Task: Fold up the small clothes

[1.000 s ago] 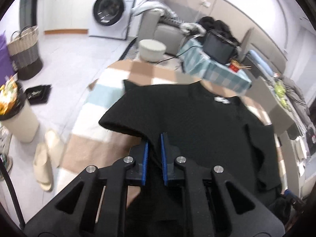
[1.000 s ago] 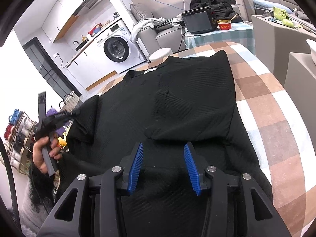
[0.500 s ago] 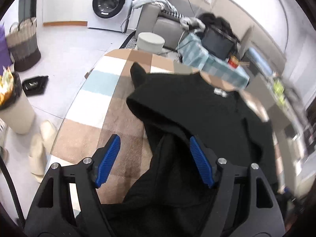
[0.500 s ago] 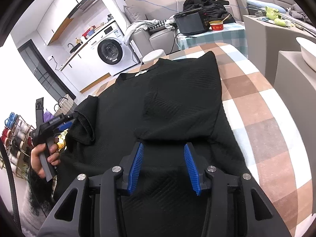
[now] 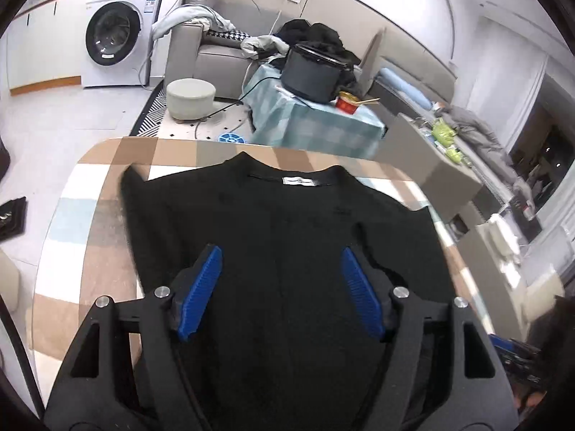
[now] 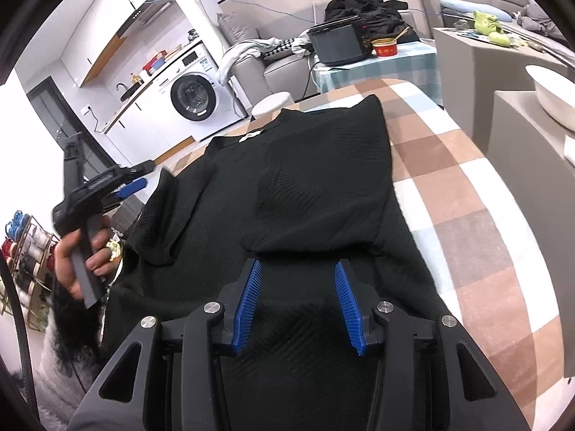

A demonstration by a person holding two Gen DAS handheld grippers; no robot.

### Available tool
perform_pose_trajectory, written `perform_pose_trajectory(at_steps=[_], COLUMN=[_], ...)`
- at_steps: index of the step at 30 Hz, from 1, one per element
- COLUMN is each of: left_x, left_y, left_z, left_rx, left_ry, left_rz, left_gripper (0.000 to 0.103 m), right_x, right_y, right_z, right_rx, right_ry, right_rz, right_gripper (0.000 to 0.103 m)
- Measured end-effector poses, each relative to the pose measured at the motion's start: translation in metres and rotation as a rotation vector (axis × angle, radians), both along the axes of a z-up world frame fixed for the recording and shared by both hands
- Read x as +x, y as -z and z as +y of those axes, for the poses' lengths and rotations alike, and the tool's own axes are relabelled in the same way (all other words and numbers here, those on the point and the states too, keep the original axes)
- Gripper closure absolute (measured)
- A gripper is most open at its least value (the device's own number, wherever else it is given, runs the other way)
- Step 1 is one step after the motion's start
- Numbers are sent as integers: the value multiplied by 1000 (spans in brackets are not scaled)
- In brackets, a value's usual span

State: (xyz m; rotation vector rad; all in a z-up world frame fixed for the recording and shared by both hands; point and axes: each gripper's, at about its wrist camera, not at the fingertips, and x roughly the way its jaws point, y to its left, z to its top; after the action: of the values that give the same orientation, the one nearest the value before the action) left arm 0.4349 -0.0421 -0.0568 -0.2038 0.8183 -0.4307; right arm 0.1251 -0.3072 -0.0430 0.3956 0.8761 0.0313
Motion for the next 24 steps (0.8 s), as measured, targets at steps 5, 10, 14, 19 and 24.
perform_pose_trajectory(at_steps=[5, 10, 14, 19, 24], left_x=[-7, -10, -22, -43, -52], left_y=[22, 63, 72, 65, 72], left_z=[42, 81, 104, 128, 148], left_rx=[219, 387, 409, 351, 449], left_ry=[-190, -272, -293, -330, -389], left_rz=[47, 139, 155, 142, 173], left_gripper=[30, 40, 46, 46, 46], right_x=[0, 8, 11, 12, 16], right_y=[-1, -3, -4, 0, 6], right_z=[0, 2, 3, -1, -8], right_rx=[-9, -21, -31, -49, -82], right_ry=[-7, -16, -19, -7, 11], right_rz=[-1, 0, 0, 16, 56], right_gripper=[59, 59, 59, 59, 59])
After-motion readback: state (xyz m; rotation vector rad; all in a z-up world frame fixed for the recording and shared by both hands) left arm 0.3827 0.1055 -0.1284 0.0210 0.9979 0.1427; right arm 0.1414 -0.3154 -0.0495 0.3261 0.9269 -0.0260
